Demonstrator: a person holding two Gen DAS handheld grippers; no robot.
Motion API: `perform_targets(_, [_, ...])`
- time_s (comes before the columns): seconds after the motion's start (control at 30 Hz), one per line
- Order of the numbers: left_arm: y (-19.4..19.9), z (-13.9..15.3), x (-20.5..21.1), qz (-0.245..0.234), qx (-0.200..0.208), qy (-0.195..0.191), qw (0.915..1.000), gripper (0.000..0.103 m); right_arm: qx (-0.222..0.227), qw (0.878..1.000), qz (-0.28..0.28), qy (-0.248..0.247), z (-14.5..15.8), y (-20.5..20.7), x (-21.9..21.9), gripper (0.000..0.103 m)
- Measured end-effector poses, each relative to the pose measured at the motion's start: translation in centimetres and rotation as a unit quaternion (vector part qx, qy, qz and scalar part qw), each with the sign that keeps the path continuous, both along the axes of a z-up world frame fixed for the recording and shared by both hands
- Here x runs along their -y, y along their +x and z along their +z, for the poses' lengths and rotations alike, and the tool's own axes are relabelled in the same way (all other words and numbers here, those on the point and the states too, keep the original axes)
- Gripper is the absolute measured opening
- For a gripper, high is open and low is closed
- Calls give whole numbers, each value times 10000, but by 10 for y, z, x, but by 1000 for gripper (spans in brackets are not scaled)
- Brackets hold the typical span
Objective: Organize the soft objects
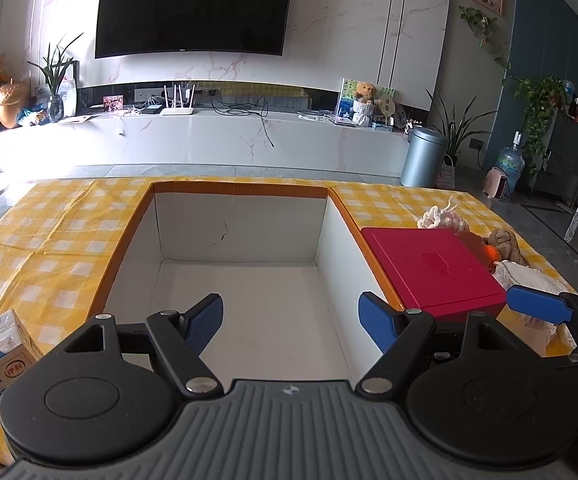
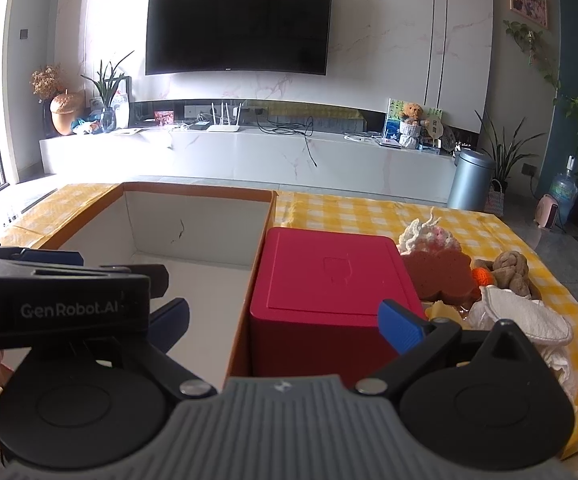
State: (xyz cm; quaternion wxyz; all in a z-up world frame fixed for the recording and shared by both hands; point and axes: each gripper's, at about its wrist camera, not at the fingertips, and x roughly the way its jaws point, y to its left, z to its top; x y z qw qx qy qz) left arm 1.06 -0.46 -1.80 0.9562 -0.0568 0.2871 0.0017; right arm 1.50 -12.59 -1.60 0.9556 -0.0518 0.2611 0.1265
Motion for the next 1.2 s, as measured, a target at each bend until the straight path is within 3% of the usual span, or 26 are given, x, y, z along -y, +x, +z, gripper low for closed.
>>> perform_targets(1.07, [-1,-4,0,-20,-42,98,9999,91,-153,9999,48,-30,-3,1,-1,99])
perform_targets(1.2, [-1,-5,0,-142,30,-16,9999,91,-756,9970,-40,-185,0,8,7,100])
